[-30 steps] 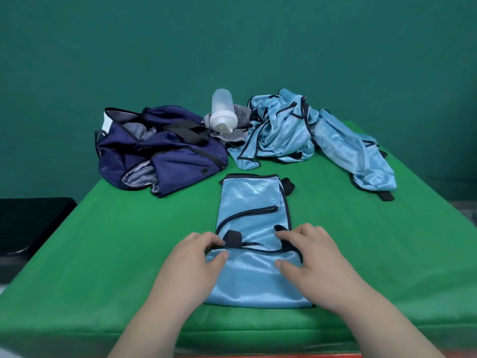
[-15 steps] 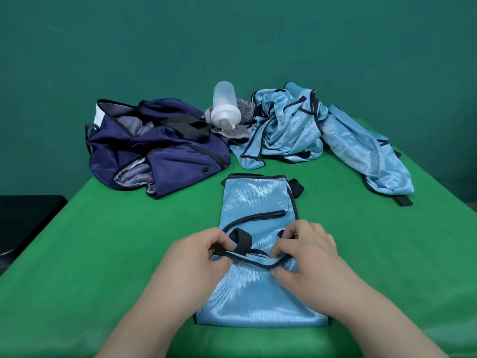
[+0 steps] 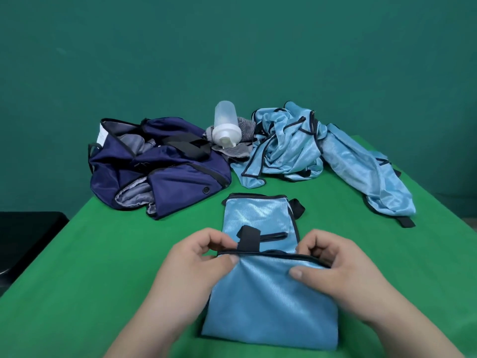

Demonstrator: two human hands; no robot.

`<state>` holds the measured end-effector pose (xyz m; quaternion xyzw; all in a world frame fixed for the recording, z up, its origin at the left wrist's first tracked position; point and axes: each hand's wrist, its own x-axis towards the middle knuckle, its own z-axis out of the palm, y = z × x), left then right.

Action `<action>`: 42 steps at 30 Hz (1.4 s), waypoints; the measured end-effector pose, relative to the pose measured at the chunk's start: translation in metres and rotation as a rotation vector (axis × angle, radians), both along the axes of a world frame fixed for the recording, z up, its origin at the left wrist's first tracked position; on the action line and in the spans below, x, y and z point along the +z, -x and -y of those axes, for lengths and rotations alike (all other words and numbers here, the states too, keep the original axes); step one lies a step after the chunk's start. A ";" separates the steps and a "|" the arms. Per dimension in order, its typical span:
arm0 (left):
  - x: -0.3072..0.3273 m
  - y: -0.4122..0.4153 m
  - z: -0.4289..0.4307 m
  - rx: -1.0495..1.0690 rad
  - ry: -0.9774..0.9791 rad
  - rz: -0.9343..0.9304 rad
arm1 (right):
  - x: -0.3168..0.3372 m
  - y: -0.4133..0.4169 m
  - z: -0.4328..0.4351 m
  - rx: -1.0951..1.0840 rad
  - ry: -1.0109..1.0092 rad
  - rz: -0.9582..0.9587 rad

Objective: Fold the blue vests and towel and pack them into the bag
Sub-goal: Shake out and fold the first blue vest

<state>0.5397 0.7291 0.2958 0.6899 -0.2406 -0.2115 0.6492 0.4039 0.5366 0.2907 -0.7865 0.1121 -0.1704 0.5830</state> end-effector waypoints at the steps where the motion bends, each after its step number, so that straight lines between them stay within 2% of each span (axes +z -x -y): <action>1: 0.002 -0.002 0.003 0.010 0.027 -0.012 | 0.002 -0.003 0.003 -0.003 -0.018 0.022; 4: 0.008 -0.013 0.014 0.043 0.073 -0.045 | 0.013 -0.013 0.011 -0.020 -0.076 0.080; 7: 0.012 -0.028 0.029 0.074 0.057 0.012 | 0.027 -0.030 0.022 -0.017 -0.076 0.078; 13: 0.021 -0.074 0.073 0.141 -0.020 0.151 | 0.034 -0.084 0.061 -0.174 0.099 0.057; 16: 0.012 -0.099 0.094 0.186 -0.155 0.244 | 0.024 -0.113 0.079 -0.238 0.249 -0.010; 20: -0.016 -0.122 0.109 0.156 -0.361 0.329 | -0.004 -0.136 0.088 -0.177 0.665 -0.272; 22: -0.028 -0.127 0.103 0.135 -0.393 0.362 | -0.013 -0.131 0.089 -0.224 0.742 -0.310; 25: -0.042 -0.121 0.085 0.163 -0.323 0.337 | -0.021 -0.100 0.078 -0.308 0.692 -0.219; 29: -0.052 -0.120 0.085 0.058 -0.462 0.377 | -0.034 -0.067 0.058 -0.305 0.562 -0.311; 32: -0.045 -0.123 0.098 0.033 -0.428 0.399 | -0.038 -0.065 0.050 -0.285 0.526 -0.367; 36: -0.044 -0.116 0.101 0.005 -0.497 0.479 | -0.041 -0.066 0.046 -0.181 0.601 -0.452; 42: -0.038 -0.078 0.077 0.090 -0.411 0.317 | -0.045 -0.041 0.037 -0.102 0.637 -0.457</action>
